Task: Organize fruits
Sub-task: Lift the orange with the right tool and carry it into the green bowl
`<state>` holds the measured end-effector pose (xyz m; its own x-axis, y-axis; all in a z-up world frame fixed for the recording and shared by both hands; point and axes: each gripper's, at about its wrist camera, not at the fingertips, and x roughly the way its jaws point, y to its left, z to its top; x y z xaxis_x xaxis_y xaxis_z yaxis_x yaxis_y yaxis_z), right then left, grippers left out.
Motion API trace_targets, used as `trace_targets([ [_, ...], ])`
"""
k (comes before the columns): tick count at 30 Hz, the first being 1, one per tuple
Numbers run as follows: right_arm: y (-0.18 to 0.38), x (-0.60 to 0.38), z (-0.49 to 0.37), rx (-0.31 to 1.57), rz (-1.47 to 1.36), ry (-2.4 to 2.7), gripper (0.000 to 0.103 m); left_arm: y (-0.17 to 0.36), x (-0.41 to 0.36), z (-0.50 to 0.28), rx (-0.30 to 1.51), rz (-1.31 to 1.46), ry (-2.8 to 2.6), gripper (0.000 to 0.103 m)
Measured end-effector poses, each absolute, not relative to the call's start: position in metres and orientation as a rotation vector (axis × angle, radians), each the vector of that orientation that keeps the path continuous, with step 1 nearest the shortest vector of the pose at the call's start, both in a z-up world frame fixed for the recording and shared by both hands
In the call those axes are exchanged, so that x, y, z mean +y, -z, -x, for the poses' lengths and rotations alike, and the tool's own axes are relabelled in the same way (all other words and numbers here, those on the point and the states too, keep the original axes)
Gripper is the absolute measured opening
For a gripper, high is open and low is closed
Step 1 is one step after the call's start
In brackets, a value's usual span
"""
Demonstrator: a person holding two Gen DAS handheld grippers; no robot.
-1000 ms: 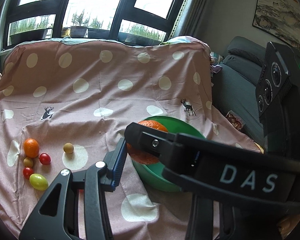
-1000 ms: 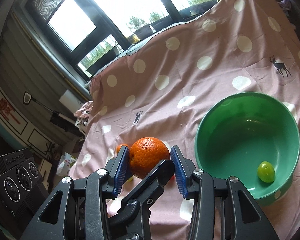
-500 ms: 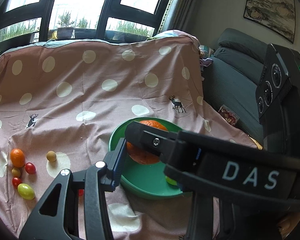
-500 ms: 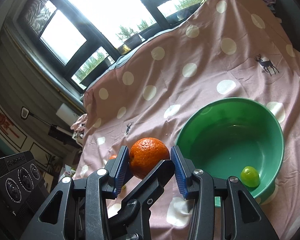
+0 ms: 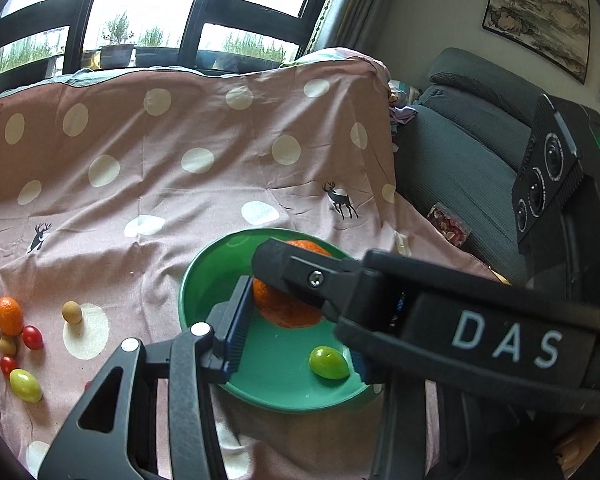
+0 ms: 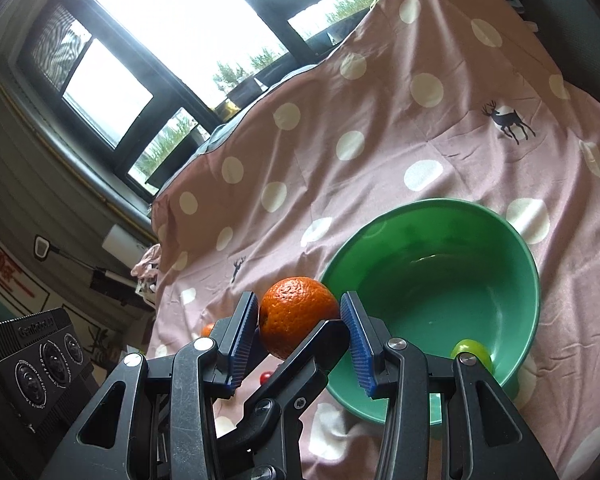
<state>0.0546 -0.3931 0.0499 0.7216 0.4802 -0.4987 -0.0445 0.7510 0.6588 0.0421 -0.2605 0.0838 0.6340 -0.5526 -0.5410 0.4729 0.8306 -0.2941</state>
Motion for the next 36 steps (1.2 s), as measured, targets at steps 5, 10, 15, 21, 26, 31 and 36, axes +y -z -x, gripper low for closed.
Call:
trace_targets([
  [5,-0.044,-0.402,-0.058,0.727,-0.676,-0.308,0.047,-0.079,-0.27,-0.046,0.68,0.128,0.59,0.041],
  [10,-0.038,-0.409,-0.059,0.741,-0.689,-0.289,0.047,-0.074,-0.278,-0.051,0.692,0.134,0.608,0.041],
  [15,-0.033,-0.415,-0.063,0.755,-0.691,-0.273,0.047,-0.067,-0.283,-0.057,0.716,0.148,0.615,0.041],
  [21,-0.023,-0.418,-0.069,0.788,-0.698,-0.26,0.047,-0.058,-0.285,-0.062,0.746,0.169,0.615,0.041],
  [26,-0.016,-0.418,-0.073,0.815,-0.694,-0.257,0.047,-0.051,-0.287,-0.065,0.771,0.172,0.618,0.041],
  [31,-0.01,-0.419,-0.077,0.838,-0.693,-0.245,0.047,-0.043,-0.287,-0.069,0.79,0.185,0.625,0.041],
  [36,-0.004,-0.418,-0.081,0.861,-0.688,-0.231,0.047,-0.037,-0.289,-0.074,0.812,0.193,0.631,0.041],
])
